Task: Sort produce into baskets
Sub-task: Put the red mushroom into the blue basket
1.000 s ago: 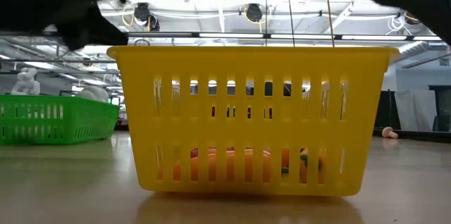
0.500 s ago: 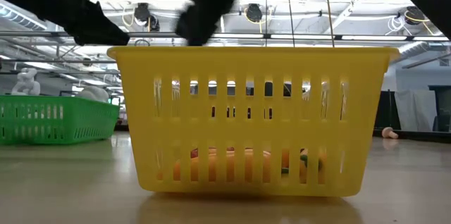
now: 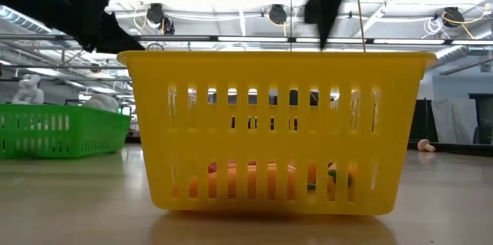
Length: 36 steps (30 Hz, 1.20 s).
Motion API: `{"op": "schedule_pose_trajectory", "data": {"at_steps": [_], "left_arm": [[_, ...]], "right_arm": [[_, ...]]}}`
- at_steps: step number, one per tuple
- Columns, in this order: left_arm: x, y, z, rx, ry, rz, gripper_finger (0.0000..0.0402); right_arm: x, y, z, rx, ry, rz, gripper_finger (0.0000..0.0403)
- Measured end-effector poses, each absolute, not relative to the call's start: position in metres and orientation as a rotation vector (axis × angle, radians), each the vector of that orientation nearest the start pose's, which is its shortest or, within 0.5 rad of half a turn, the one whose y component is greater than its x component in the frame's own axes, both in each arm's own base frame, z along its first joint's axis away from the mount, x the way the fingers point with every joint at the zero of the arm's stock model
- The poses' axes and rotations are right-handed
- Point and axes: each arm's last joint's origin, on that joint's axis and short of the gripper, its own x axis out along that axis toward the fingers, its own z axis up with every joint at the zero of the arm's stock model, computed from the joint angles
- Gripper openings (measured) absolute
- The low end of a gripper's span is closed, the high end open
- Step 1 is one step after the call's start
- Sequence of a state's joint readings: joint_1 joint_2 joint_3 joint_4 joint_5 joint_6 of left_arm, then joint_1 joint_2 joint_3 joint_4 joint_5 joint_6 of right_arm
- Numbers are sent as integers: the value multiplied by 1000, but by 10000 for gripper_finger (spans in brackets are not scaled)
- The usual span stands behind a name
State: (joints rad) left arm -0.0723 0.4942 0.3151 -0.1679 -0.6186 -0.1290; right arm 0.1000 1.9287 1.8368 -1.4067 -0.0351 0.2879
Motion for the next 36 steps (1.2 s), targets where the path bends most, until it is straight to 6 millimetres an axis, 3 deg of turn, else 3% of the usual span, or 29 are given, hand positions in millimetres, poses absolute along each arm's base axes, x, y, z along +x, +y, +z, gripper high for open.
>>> {"op": "schedule_pose_trajectory", "data": {"at_steps": [2, 8, 13, 21, 25, 31, 36], "left_arm": [[128, 8, 212, 9, 277, 555, 157], [130, 7, 220, 41, 205, 524, 157], [133, 4, 228, 52, 136, 430, 157], [134, 4, 232, 39, 91, 416, 157], [135, 4, 233, 38, 81, 417, 157], [139, 4, 232, 56, 86, 415, 157], [142, 3, 229, 77, 109, 414, 157]], "right_arm": [[343, 47, 289, 244, 1502, -179, 157], [278, 80, 254, 469, 1558, -357, 157], [244, 108, 244, 596, 1629, -419, 157], [222, 142, 238, 578, 1652, -423, 160], [216, 150, 234, 650, 1701, -433, 182], [206, 159, 208, 758, 1772, -417, 238], [201, 149, 191, 761, 1775, -514, 277]]}}
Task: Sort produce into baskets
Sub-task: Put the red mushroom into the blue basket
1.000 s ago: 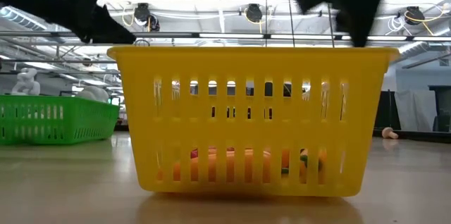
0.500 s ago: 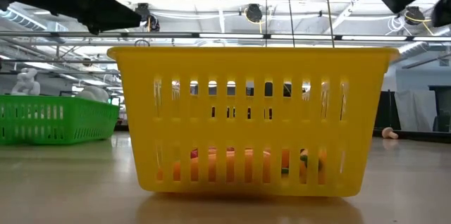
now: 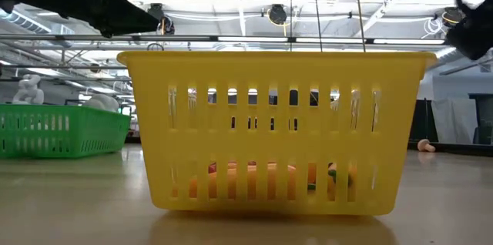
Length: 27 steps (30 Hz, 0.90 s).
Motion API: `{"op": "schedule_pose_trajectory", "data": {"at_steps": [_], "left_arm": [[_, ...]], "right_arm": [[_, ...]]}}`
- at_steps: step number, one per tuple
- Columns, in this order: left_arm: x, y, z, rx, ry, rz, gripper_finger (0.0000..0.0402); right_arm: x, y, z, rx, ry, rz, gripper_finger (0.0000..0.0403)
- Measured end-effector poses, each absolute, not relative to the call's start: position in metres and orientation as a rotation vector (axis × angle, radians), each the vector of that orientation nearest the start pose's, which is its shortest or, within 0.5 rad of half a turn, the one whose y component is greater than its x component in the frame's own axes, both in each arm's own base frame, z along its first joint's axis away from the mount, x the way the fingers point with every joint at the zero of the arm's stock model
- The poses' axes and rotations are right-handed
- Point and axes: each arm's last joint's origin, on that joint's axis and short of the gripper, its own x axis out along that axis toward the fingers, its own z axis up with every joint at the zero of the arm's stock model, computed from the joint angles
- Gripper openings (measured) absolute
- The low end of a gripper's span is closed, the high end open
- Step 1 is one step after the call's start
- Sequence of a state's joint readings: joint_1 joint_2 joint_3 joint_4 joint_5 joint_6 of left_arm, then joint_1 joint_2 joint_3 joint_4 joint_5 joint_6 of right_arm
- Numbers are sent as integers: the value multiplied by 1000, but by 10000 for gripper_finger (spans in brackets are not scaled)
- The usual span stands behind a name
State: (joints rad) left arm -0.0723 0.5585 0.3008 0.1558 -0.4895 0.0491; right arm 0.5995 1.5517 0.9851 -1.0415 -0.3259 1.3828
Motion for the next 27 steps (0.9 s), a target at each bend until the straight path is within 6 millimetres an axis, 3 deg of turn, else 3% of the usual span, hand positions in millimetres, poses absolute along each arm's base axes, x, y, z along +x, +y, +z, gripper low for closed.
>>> {"op": "schedule_pose_trajectory", "data": {"at_steps": [19, 27], "left_arm": [[144, 3, 230, 84, 104, 414, 157], [144, 3, 230, 85, 105, 414, 157]], "right_arm": [[198, 145, 151, 858, 1684, -453, 293], [197, 147, 142, 870, 1691, -462, 276]]}}
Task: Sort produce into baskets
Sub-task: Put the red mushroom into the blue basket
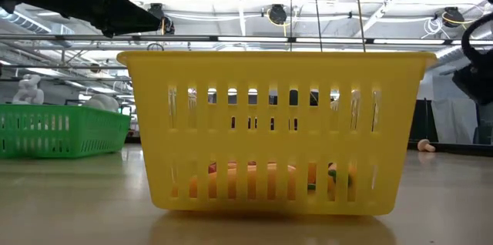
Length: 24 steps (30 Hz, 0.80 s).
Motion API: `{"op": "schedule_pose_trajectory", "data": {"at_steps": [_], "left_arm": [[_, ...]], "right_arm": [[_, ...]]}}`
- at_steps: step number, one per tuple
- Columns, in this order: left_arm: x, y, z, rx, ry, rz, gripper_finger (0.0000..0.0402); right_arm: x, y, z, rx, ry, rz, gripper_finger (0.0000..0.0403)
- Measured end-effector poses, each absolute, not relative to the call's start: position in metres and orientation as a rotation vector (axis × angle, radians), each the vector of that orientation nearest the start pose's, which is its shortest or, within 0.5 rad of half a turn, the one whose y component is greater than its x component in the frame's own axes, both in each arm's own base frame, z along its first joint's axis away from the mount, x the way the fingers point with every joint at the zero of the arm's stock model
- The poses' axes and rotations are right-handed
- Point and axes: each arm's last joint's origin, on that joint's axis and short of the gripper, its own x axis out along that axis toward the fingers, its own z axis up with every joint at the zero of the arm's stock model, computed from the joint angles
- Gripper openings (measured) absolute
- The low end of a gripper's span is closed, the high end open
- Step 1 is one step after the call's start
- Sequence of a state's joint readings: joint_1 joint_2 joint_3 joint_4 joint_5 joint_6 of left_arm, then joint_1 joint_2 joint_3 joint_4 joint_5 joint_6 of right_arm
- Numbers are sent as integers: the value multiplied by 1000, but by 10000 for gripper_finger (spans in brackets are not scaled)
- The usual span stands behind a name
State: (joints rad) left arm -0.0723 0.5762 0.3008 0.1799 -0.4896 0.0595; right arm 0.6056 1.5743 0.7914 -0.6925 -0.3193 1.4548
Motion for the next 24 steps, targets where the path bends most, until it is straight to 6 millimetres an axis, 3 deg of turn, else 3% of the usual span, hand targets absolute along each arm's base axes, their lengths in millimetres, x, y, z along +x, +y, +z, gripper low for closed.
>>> {"op": "schedule_pose_trajectory", "data": {"at_steps": [9, 19, 24], "left_arm": [[144, 3, 230, 88, 101, 414, 157], [144, 3, 232, 81, 83, 408, 157], [144, 3, 232, 81, 83, 407, 157]], "right_arm": [[201, 153, 127, 849, 1754, -448, 214], [201, 146, 135, 832, 1704, -447, 104], [213, 145, 147, 830, 1652, -365, 90]]}}
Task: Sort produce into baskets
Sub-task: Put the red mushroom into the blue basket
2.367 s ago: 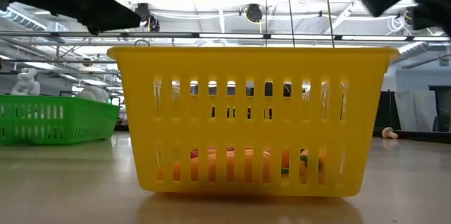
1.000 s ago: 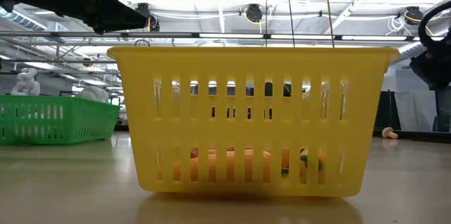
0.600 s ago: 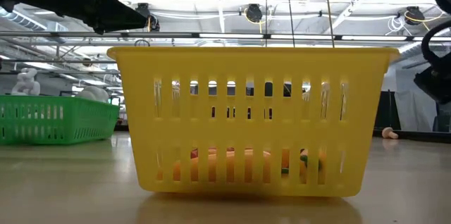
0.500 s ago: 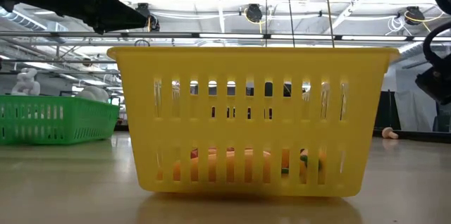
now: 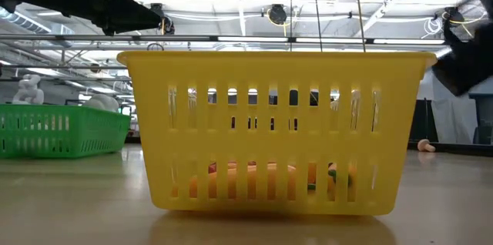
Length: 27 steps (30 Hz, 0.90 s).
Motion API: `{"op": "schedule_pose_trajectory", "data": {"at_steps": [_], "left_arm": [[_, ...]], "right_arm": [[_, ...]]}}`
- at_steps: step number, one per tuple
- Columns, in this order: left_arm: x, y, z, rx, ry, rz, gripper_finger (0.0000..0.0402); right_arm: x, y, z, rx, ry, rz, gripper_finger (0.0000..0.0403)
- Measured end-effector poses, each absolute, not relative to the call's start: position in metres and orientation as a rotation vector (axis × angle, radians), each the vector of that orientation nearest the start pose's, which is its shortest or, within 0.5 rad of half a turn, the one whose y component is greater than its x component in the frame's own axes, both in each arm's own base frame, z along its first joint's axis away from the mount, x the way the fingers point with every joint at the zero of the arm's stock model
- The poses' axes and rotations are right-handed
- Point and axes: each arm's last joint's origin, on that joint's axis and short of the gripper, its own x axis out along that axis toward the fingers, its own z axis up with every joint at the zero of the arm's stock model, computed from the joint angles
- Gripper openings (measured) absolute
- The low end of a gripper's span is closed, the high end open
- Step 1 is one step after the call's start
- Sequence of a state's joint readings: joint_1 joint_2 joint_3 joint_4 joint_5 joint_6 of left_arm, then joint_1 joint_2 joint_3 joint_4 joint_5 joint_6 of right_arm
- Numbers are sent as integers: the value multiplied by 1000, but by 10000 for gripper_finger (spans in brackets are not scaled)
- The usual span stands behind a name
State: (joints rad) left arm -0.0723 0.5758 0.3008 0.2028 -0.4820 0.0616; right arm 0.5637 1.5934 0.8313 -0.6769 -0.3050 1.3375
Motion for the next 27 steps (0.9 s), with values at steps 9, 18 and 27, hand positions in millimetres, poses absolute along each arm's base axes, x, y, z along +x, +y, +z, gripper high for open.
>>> {"op": "schedule_pose_trajectory", "data": {"at_steps": [9, 18, 27], "left_arm": [[144, 3, 232, 80, 83, 407, 157], [144, 3, 232, 82, 85, 407, 157], [144, 3, 231, 84, 88, 407, 157]], "right_arm": [[263, 134, 195, 737, 1410, -163, 94], [309, 120, 258, 373, 978, -50, 94], [354, 116, 273, 60, 534, 89, 94]]}}
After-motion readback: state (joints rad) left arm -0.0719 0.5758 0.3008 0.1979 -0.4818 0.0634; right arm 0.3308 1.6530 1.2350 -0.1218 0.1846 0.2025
